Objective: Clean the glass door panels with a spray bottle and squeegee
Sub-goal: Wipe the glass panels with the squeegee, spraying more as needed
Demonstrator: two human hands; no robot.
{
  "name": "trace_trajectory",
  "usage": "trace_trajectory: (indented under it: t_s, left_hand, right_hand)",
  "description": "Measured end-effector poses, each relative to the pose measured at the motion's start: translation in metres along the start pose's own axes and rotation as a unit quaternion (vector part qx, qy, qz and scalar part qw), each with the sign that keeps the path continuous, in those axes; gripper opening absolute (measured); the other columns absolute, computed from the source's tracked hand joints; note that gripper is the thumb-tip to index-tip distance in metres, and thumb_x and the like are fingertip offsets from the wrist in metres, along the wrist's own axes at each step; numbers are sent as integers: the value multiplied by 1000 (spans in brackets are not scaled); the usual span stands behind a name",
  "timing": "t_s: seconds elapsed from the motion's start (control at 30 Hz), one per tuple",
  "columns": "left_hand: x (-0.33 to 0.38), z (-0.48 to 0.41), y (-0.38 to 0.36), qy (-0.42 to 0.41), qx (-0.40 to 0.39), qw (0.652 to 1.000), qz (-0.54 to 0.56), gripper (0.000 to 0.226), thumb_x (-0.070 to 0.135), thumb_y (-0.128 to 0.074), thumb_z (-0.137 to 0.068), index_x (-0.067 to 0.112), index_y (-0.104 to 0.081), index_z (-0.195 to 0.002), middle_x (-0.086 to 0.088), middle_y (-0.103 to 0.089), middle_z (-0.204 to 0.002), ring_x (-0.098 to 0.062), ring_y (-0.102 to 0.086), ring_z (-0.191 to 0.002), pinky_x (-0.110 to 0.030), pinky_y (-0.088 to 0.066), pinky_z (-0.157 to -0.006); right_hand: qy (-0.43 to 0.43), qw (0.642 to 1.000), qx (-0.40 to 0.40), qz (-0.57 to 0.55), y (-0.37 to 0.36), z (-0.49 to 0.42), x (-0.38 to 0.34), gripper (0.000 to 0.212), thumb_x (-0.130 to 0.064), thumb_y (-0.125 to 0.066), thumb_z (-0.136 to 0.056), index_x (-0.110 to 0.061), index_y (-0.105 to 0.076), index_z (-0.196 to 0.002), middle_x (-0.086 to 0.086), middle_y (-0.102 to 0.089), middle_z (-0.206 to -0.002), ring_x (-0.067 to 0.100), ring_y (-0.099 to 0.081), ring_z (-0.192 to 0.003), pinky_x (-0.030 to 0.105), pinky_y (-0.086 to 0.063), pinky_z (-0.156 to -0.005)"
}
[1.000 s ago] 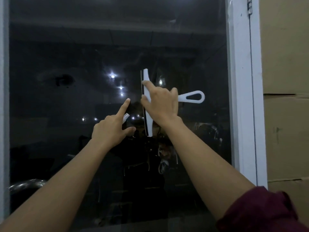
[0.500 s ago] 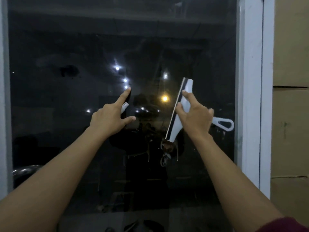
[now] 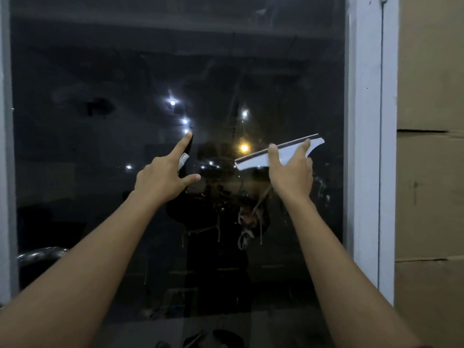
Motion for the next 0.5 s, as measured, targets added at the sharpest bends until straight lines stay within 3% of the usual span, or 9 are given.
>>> trace_trajectory:
  t_s: [0.07,0.13,0.5]
  left_hand:
    - [0,0,0,3,3,1000,3,100,64,-68,-81,70,13,-141,-10,-69,-117,-35,-66,-98,-35,-42,-67]
    - [0,0,0,0,5,1000,5,100,64,-68,-81,71,13,-140,-11,-69,-116,-36,-66,-98,-36,-42,-67]
    - [3,-1,0,-5,-6,1000,-21,100,64,-66,-82,63,12,-145,-17,-68,-111,-39,-66,-92,-37,-43,-64]
  right_hand:
    - [-19,998,-57,-26,-2,-12,-8,116,-72,-58,-79,-20,15,-152,15,-24,-151,28,-44,-120,36,-40,-93]
    - [-26,996,-83,-26,-1,-19,-13,124,-69,-65,-76,-17,18,-151,15,-12,-158,35,-31,-137,42,-34,-106]
    - [-21,999,-50,-6,-2,7,20,120,-72,-67,-72,-23,5,-155,14,-34,-151,33,-32,-138,48,-34,-106]
Point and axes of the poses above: each hand's wrist, its own z-axis away from the middle knuckle, its own y-axis out of the back of the hand, x = y × z, the point moved 6 cm from there along -z, towards the middle knuckle
